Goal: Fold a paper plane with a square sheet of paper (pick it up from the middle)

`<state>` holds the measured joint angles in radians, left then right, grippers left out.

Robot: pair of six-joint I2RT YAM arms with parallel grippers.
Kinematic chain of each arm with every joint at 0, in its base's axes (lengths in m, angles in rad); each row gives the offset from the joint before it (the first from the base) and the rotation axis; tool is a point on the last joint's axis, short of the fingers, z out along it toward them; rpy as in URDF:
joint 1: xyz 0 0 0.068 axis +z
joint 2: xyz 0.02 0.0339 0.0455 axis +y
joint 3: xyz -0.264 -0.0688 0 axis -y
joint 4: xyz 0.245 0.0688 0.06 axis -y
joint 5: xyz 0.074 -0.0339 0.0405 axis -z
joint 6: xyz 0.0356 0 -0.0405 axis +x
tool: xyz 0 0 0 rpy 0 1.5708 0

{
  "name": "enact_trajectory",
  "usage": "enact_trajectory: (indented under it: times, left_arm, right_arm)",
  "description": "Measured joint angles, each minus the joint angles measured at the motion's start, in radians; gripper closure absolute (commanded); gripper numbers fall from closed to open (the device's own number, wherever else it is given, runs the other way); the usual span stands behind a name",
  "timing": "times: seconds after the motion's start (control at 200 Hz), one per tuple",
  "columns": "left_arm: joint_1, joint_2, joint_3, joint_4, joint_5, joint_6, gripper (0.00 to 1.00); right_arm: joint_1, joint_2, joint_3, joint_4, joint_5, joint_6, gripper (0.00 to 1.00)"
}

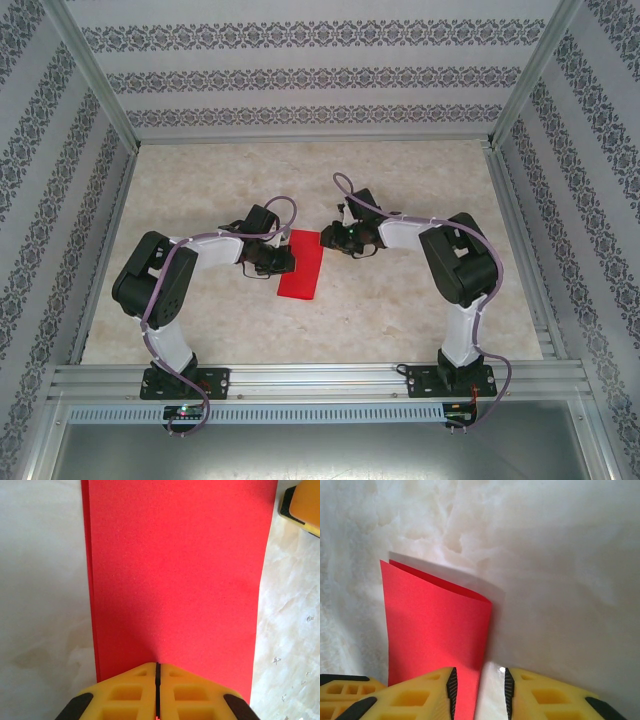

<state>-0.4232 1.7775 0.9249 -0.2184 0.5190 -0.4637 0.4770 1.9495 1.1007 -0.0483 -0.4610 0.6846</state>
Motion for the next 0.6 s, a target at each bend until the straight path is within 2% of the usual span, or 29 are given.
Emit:
enact_trajectory:
  times: [0.605]
  left_arm:
    - [0.0, 0.001, 0.0, 0.0, 0.001, 0.0, 0.9]
  right_arm:
    - [0.019, 0.07, 0.129, -0.095, -0.006, -0.011, 0.64]
